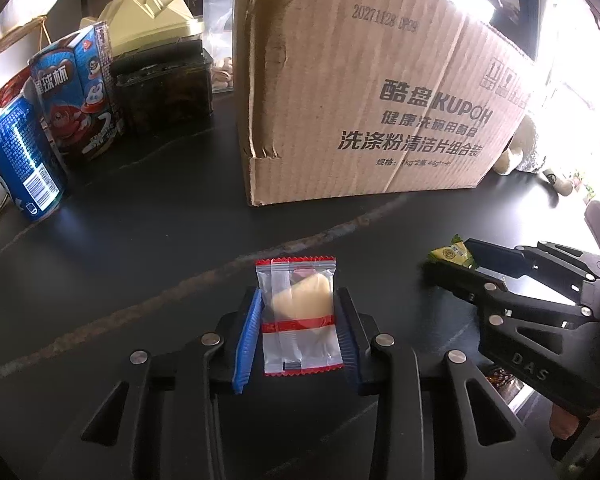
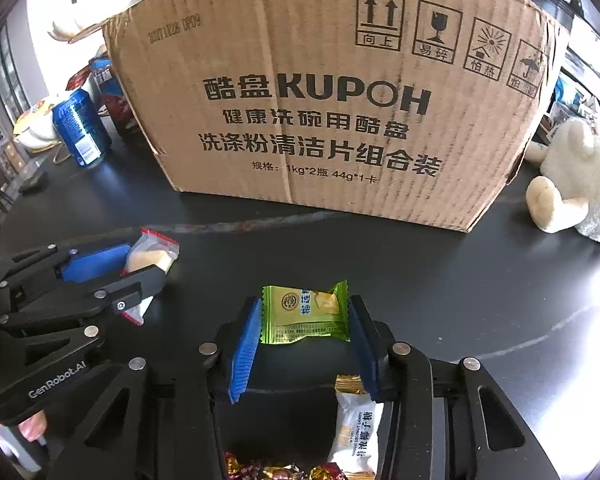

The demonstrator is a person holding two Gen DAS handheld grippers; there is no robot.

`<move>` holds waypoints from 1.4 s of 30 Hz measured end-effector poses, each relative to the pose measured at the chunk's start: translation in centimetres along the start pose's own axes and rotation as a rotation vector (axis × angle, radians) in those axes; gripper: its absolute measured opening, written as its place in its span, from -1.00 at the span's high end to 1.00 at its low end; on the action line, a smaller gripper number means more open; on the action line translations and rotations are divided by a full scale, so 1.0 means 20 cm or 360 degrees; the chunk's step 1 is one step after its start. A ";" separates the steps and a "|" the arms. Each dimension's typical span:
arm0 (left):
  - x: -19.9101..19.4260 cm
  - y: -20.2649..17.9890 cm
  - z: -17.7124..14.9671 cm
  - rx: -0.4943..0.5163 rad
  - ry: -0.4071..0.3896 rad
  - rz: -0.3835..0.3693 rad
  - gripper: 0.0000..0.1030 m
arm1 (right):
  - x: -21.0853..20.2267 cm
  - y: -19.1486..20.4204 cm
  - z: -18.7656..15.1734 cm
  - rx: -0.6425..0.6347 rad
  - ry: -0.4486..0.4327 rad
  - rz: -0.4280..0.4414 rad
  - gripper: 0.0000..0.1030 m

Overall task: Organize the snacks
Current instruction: 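Grasp the clear cake packet with the left tool while the right tool grasps the green square candy, then lift both held snacks and carry them over the cardboard box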

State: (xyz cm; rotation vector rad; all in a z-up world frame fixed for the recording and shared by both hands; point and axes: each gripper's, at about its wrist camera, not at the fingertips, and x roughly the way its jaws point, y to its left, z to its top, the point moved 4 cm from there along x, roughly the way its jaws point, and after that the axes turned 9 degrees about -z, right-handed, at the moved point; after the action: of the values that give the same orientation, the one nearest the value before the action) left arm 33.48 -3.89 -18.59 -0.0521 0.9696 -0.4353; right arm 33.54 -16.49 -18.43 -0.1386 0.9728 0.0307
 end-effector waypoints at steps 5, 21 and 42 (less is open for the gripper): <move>-0.03 -0.02 0.00 0.0019 -0.0022 0.0003 0.31 | 0.00 -0.03 0.01 0.0060 -0.0006 0.0029 0.39; -0.24 -0.11 0.06 0.0065 -0.0169 -0.0031 0.32 | -0.19 -0.09 0.06 0.0131 -0.0128 0.0115 0.40; -0.61 -0.24 0.20 0.0119 -0.0399 0.0044 0.32 | -0.58 -0.12 0.19 0.0191 -0.0406 0.0198 0.40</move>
State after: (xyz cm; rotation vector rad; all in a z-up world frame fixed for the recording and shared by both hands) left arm 29.09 -4.11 -5.60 -0.0251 0.7063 -0.4279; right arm 30.35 -18.05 -6.45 0.0360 0.7255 0.1018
